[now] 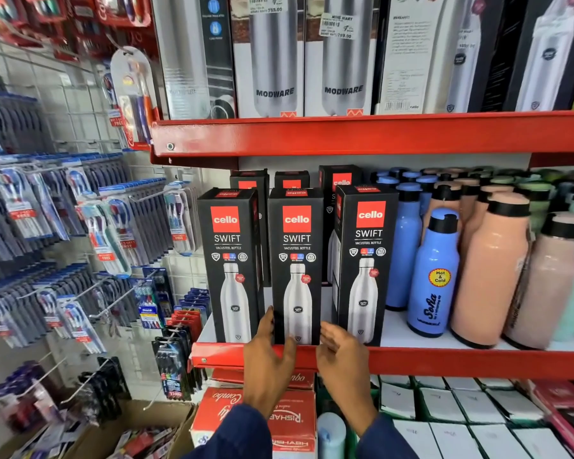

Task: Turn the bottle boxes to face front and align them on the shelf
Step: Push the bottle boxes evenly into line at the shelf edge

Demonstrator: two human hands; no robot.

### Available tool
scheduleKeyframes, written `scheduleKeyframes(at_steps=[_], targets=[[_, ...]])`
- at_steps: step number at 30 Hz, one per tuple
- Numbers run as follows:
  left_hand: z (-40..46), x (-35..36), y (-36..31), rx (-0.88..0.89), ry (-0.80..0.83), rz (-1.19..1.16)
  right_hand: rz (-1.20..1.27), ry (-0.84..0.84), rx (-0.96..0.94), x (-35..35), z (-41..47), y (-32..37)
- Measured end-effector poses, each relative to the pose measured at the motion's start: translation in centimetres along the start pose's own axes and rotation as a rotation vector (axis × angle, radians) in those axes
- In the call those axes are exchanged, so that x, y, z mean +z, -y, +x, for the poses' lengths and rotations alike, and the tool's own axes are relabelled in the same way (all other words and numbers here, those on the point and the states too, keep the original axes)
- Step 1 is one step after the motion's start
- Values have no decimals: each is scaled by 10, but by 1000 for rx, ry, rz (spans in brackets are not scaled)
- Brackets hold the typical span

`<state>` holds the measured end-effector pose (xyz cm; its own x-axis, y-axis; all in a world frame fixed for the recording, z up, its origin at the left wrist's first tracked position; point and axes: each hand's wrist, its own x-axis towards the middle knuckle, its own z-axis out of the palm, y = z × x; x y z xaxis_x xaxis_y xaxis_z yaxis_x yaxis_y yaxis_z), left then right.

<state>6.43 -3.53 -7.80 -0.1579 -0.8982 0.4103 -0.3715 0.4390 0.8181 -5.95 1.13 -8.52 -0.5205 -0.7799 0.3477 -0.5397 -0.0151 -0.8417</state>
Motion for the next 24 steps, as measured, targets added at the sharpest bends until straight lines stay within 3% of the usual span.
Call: scheduleKeyframes(at_steps=[7, 12, 16, 18, 24], targets=[[-5, -2, -5, -25, -42, 12, 52, -43, -6, -1, -3, -1], [-15, 4, -11, 111, -305, -102, 172, -354, -57, -26, -14, -8], [-23, 25, -32, 216, -231, -145, 250, -558, -46, -50, -4, -24], [-25, 41, -39, 195, -135, -171, 254, -513, -17, -61, 4, -36], [-23, 78, -42, 84, 32, -111, 100, -98, 68, -75, 24, -56]])
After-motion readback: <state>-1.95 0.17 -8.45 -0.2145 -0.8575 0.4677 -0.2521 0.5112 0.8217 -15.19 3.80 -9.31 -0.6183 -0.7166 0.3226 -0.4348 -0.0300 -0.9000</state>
